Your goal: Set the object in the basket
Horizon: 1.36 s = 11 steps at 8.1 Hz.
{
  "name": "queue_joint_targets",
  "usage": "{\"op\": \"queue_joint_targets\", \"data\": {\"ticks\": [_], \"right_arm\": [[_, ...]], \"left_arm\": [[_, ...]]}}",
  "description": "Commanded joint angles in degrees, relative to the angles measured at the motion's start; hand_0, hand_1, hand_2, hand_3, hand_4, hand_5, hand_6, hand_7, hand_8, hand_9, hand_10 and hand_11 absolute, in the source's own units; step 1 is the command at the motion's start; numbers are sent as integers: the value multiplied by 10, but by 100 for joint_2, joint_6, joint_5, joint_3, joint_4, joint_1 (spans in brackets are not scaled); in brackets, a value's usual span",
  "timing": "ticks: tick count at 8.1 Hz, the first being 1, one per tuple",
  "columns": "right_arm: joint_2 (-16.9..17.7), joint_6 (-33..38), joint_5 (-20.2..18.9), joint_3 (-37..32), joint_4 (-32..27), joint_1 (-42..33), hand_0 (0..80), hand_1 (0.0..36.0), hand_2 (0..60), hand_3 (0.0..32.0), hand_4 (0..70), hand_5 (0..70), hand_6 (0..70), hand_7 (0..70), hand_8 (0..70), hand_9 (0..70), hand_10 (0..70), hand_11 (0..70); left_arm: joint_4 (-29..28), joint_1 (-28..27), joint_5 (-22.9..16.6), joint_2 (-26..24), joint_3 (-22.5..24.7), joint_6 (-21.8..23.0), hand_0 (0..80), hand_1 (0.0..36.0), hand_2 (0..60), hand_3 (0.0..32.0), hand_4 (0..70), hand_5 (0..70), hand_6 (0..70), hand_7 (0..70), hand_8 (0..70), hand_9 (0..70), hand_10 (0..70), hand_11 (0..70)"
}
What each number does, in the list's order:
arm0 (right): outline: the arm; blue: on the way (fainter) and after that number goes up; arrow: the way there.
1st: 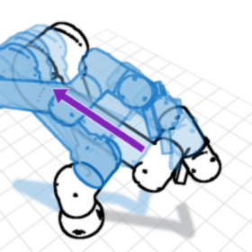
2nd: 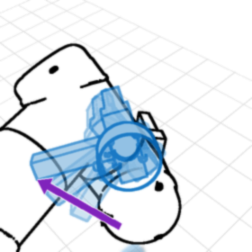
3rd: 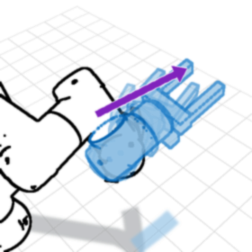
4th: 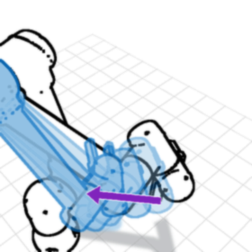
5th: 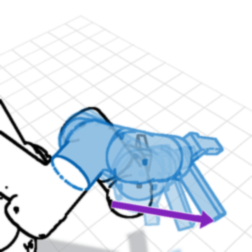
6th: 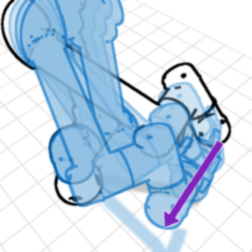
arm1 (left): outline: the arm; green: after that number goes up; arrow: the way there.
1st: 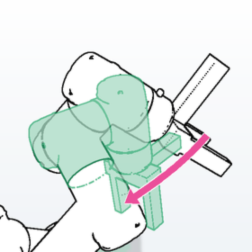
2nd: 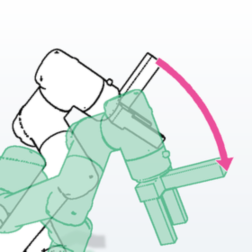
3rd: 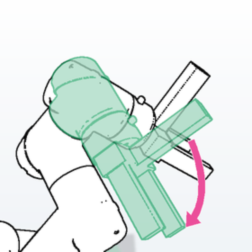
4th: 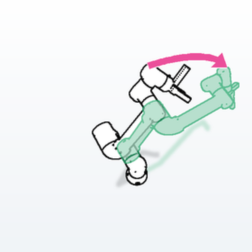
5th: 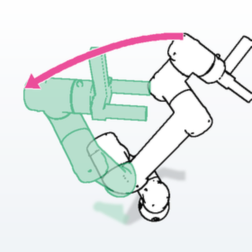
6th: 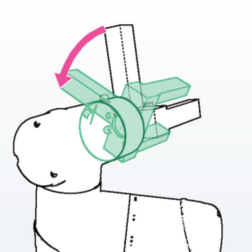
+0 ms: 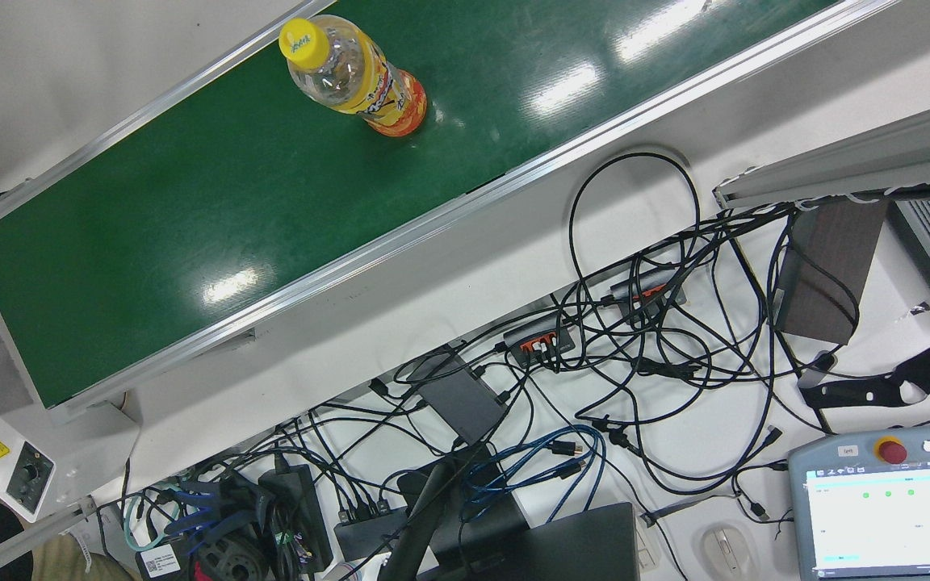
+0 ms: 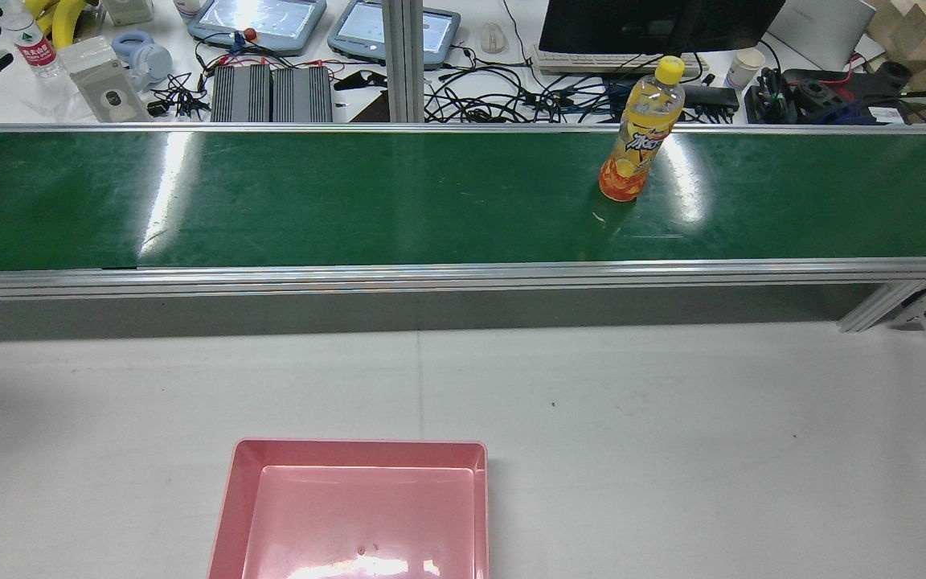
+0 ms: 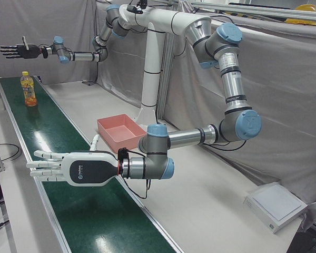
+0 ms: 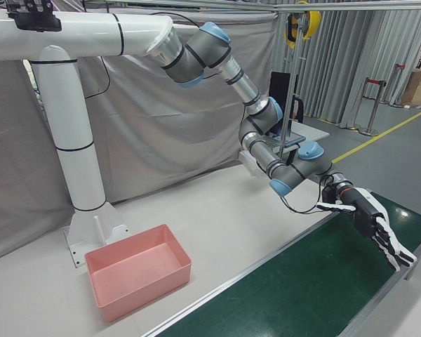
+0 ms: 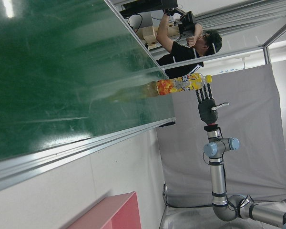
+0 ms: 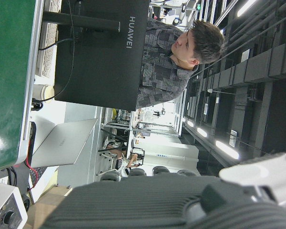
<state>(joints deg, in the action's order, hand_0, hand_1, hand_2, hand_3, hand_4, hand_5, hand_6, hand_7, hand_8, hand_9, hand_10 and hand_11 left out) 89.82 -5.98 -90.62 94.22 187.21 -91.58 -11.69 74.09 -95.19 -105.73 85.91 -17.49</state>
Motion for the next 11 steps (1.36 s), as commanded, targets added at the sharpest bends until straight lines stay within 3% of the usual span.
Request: {"op": "queue_joint_targets", "data": {"ticks": [1,11], "right_arm": [[0,0,0,0,0,0,0,0,0,0,0,0,0,0,0,0,0,0],[0,0,0,18,9,0,0,0,0,0,0,0,0,0,0,0,0,0]], "left_arm": [[0,0,0,0,5,-9,543,18,0,16,72,128,0,0,6,1,40,70],[114,0,0,17,163,0,537,13,0,12,71,129,0,0,11,5,41,72]]}}
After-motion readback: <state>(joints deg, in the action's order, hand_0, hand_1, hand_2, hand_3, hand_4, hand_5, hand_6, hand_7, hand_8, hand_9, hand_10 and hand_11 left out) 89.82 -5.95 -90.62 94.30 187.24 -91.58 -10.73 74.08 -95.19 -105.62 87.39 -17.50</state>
